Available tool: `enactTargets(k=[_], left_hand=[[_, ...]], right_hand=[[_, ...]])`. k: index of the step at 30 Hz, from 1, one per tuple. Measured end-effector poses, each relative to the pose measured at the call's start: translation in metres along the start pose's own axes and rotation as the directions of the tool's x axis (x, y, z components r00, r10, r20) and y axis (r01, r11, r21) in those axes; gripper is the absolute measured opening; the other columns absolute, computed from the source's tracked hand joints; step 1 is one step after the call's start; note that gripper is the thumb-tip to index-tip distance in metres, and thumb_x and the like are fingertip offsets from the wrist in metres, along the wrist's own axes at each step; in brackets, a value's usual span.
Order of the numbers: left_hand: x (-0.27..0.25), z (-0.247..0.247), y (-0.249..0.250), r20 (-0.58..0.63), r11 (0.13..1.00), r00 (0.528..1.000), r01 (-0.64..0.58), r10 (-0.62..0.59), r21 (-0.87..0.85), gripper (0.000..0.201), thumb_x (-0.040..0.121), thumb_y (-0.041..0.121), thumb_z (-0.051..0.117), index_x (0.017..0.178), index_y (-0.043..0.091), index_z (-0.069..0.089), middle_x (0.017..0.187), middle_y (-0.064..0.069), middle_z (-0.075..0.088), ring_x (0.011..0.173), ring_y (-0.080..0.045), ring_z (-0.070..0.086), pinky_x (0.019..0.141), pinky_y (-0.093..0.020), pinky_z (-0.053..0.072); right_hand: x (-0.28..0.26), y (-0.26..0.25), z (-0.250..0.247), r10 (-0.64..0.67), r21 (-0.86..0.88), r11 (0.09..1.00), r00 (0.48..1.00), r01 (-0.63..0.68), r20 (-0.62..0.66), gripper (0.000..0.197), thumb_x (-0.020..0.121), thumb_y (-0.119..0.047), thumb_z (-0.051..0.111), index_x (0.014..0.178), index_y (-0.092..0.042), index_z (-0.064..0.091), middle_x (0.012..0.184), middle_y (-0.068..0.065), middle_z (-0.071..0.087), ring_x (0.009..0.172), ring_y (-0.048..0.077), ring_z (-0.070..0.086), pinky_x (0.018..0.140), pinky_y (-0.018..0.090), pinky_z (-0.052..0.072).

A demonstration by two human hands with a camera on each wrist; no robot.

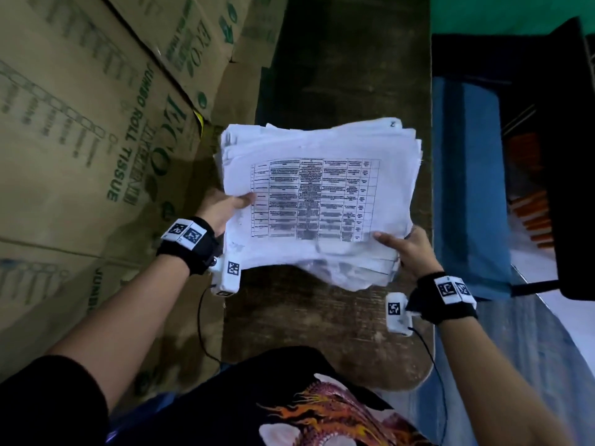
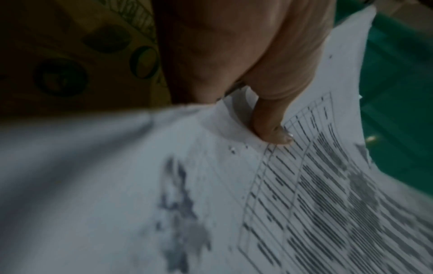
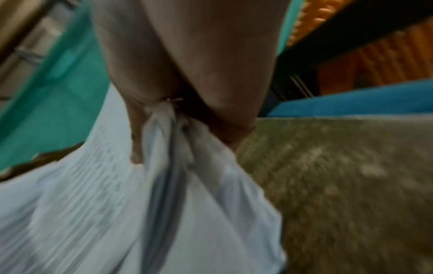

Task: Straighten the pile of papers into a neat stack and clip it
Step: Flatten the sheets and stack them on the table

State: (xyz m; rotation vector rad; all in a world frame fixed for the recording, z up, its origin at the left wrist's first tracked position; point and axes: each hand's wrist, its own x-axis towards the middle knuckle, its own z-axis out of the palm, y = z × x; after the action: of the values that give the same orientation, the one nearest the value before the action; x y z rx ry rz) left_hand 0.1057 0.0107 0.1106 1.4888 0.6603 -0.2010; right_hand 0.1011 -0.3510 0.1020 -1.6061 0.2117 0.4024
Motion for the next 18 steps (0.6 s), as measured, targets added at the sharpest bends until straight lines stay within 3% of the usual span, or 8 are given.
enactTargets(k=[2,5,7,8,10,12,16,18], left_hand=[[-0.002,0.008,-0.001,-0.104,0.995,0.99,-0.096,0.097,0.009,0.037,0.07,0.019,0.083,0.103,0.012,0.068,0.11,-0.001,0.068,0.102,-0.017,0.065,0.101,-0.04,0.047],[-0.006,0.016,-0.01,-0.278,0.964,0.924,-0.263,0.264,0.041,0.061,0.066,0.033,0.083,0.116,0.006,0.061,0.118,-0.004,0.066,0.108,-0.018,0.063,0.096,-0.033,0.05],[-0.01,0.014,-0.019,-0.25,0.944,0.913,-0.292,0.324,0.155,0.081,0.064,0.056,0.076,0.123,0.004,0.056,0.125,-0.002,0.062,0.114,-0.009,0.059,0.096,-0.015,0.044],[-0.011,0.012,-0.024,-0.192,0.932,0.92,-0.306,0.343,0.197,0.075,0.068,0.057,0.074,0.122,0.007,0.058,0.124,0.002,0.062,0.111,0.001,0.058,0.093,-0.008,0.042],[-0.015,0.012,-0.037,-0.117,0.928,0.928,-0.331,0.353,0.172,0.047,0.074,0.03,0.079,0.112,0.009,0.062,0.116,0.004,0.063,0.097,0.017,0.057,0.085,-0.003,0.042],[-0.015,0.01,-0.045,-0.074,0.914,0.92,-0.37,0.385,0.166,0.043,0.07,0.009,0.078,0.108,0.005,0.06,0.113,-0.007,0.064,0.087,0.022,0.057,0.079,-0.002,0.042],[-0.001,0.003,-0.044,0.138,0.897,0.904,-0.422,0.405,0.132,0.06,0.066,0.011,0.07,0.121,0.023,0.051,0.113,0.016,0.063,0.11,-0.002,0.057,0.096,-0.021,0.045],[0.015,-0.002,-0.054,0.139,0.919,0.933,-0.354,0.333,0.174,0.064,0.064,0.028,0.076,0.123,0.022,0.053,0.117,0.016,0.062,0.114,-0.013,0.056,0.102,-0.034,0.044]], right_hand=[[0.003,-0.006,0.004,-0.129,-0.176,0.977,0.99,0.119,-0.05,0.02,0.078,0.003,0.074,0.092,-0.01,0.068,0.087,-0.001,0.074,0.076,0.002,0.068,0.073,0.027,0.055],[0.004,-0.008,0.016,-0.278,-0.208,0.949,0.94,0.237,-0.197,0.013,0.081,0.0,0.072,0.085,-0.009,0.063,0.076,-0.002,0.068,0.064,-0.005,0.059,0.064,0.021,0.051],[0.002,-0.003,0.015,-0.311,-0.185,0.945,0.913,0.268,-0.264,0.012,0.079,-0.004,0.074,0.081,-0.012,0.064,0.068,-0.012,0.068,0.064,-0.005,0.059,0.064,0.023,0.05],[0.0,-0.002,0.013,-0.301,-0.161,0.95,0.916,0.266,-0.264,0.014,0.077,-0.005,0.074,0.081,-0.016,0.066,0.07,-0.015,0.07,0.068,-0.005,0.061,0.065,0.023,0.051],[0.0,0.002,0.008,-0.269,-0.133,0.961,0.934,0.243,-0.234,0.032,0.076,0.004,0.074,0.089,-0.025,0.07,0.082,-0.02,0.073,0.078,-0.004,0.064,0.07,0.02,0.053],[0.005,0.008,0.001,-0.242,-0.125,0.968,0.941,0.217,-0.235,0.044,0.071,0.012,0.072,0.099,-0.023,0.067,0.087,-0.022,0.072,0.081,-0.006,0.065,0.073,0.015,0.051],[0.024,0.025,-0.02,-0.162,-0.071,0.986,0.955,0.149,-0.25,0.052,0.059,0.0,0.076,0.108,0.009,0.06,0.094,0.002,0.072,0.084,0.009,0.065,0.075,0.026,0.053],[0.027,0.03,-0.017,-0.115,-0.088,0.991,0.967,0.097,-0.229,0.056,0.059,-0.001,0.078,0.109,0.015,0.059,0.084,-0.008,0.073,0.078,0.002,0.066,0.071,0.022,0.053]])
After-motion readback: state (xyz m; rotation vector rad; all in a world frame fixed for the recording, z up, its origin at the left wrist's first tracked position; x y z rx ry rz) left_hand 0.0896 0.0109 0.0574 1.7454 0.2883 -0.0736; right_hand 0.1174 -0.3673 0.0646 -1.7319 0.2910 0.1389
